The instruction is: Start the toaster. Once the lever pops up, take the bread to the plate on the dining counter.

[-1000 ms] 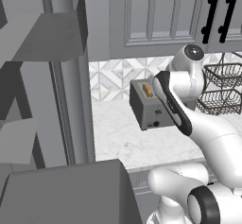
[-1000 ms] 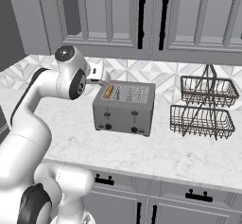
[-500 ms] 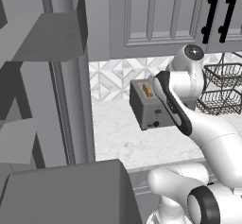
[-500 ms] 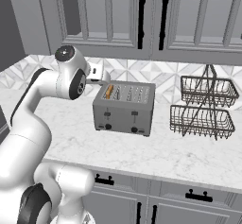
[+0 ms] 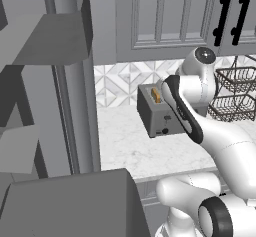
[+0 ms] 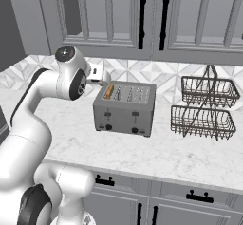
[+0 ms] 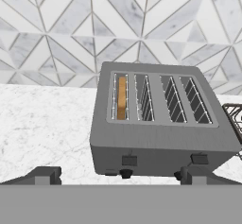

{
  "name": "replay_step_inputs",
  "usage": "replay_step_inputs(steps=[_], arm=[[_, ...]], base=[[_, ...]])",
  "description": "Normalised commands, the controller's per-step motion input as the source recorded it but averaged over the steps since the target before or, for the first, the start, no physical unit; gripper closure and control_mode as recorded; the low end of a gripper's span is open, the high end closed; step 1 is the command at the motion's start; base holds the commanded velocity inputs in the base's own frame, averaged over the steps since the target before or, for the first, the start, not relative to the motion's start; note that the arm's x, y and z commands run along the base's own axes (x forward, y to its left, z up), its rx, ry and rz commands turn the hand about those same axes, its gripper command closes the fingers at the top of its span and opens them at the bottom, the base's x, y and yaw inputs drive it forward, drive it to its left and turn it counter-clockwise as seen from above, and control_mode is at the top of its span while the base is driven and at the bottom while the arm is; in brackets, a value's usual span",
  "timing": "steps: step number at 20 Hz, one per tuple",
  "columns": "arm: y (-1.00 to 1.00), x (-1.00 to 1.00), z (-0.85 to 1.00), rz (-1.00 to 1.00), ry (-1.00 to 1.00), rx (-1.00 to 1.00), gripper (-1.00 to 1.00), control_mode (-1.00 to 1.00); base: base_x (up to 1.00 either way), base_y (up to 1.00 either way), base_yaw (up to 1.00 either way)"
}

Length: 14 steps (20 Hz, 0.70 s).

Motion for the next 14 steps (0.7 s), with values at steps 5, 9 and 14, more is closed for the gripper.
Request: replay_step_inputs(steps=[5,9,14], arm=[[0.0,0.0,0.0,0.0,0.0,0.0,-1.0,-1.0],[0.0,0.0,0.0,0.0,0.0,0.0,-1.0,-1.0],[0.0,0.0,0.0,0.0,0.0,0.0,-1.0,-1.0]], base=[[0.0,0.0,0.0],[0.0,0.0,0.0],[0.0,0.0,0.0]])
